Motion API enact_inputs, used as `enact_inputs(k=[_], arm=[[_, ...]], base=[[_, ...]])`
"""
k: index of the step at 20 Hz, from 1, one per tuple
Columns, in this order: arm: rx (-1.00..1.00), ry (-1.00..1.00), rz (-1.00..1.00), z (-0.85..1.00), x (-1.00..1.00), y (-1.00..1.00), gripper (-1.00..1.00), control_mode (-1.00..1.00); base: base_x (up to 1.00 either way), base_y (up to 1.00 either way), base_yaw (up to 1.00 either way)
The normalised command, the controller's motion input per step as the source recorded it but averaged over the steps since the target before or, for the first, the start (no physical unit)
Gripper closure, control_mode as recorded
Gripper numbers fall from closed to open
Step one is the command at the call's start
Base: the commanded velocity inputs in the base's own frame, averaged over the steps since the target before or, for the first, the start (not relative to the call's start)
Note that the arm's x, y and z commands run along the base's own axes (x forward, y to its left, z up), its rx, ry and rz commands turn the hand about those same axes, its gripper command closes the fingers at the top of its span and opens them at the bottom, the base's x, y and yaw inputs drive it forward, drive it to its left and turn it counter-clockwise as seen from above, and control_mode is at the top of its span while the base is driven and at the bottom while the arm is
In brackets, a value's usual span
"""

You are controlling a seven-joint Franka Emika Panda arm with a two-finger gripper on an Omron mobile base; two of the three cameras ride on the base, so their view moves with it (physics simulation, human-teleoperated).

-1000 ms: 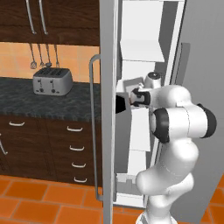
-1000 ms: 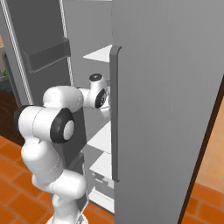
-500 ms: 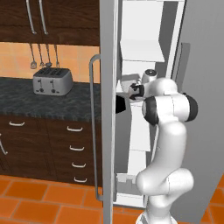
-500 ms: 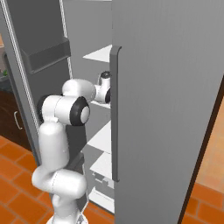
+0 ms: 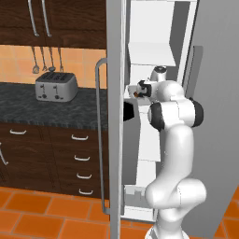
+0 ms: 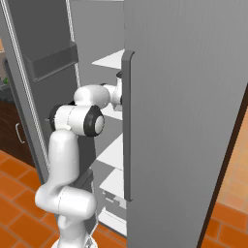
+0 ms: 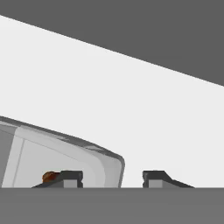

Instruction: Take the meat container that has the chicken drumstick and place it on the second highest rack of the freezer. Then take the vegetable container that has the broccoli and mushroom and place it on the highest rack of the freezer.

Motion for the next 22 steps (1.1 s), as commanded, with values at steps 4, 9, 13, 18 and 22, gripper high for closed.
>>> enact_inputs(k=[4, 9, 13, 18, 22], arm=[[0.0, -0.44, -0.02, -0.5, -1.0, -0.19, -1.0, -1.0], [0.0, -0.57, -0.04, -0.34, -1.0, -0.08, -1.0, -1.0], [0.05, -0.34, -0.25, 0.91, -1.0, 0.06, -1.0, -1.0], [0.14, -0.1, -0.25, 1.0, -1.0, 0.0, -1.0, -1.0], [0.16, -0.11, -0.26, 1.0, -1.0, 0.05, -1.0, -1.0]], base=[[0.0, 0.0, 0.0], [0.0, 0.0, 0.0], [0.0, 0.0, 0.0], [0.0, 0.0, 0.0], [0.0, 0.0, 0.0]])
